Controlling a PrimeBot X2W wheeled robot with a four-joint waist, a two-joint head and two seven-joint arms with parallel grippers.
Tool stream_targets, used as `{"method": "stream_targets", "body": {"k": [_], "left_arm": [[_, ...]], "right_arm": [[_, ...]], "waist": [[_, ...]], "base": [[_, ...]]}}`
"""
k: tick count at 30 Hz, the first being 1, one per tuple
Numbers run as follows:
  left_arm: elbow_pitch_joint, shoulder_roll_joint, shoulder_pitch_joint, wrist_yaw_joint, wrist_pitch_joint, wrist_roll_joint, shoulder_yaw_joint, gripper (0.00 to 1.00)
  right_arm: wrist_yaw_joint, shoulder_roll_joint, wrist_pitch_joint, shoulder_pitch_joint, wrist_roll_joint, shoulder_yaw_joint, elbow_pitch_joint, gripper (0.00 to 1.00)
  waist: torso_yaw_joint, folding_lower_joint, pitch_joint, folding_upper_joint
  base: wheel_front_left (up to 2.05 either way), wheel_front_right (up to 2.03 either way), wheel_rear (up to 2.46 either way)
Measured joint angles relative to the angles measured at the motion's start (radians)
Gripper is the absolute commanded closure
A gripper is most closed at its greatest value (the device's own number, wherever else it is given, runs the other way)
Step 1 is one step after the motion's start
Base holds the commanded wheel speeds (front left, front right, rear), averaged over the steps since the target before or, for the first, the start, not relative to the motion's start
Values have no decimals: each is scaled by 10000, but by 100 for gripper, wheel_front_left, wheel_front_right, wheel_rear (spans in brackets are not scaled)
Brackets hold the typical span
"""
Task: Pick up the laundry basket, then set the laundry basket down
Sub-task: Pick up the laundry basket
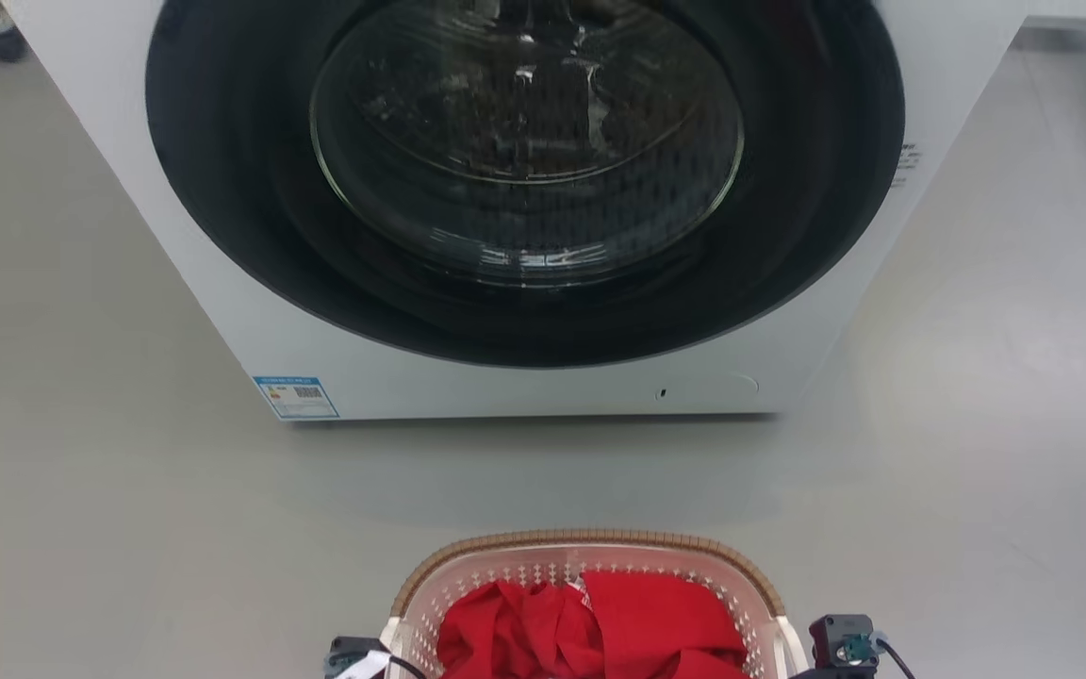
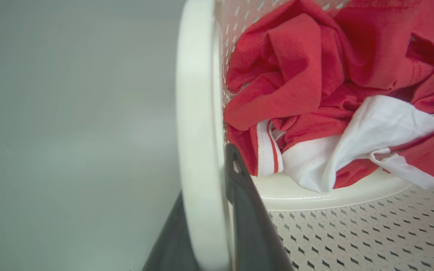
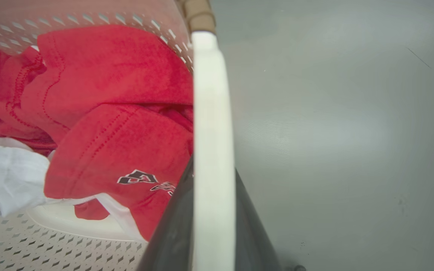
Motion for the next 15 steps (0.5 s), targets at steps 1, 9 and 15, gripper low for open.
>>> {"method": "stream_targets", "body": {"k": [1,9,15], "left_arm": [[15,4,105,-2,8,-8,-33,100],[56,46,615,-69,205,-69,-226,100],[56,86,627,-69,265,-136,-253,100]], "right_arm": [[0,6,36,103,61,50,-12,100],[-12,-2,263,674,437,397,-165,100],[-13,-13,351,718,612,571,-245,100]], "waist": [[8,0,-154,0],[66,-1,-1173,0],[85,0,-1523,1]], "base": [[0,0,0],[0,0,0],[0,0,0]]}}
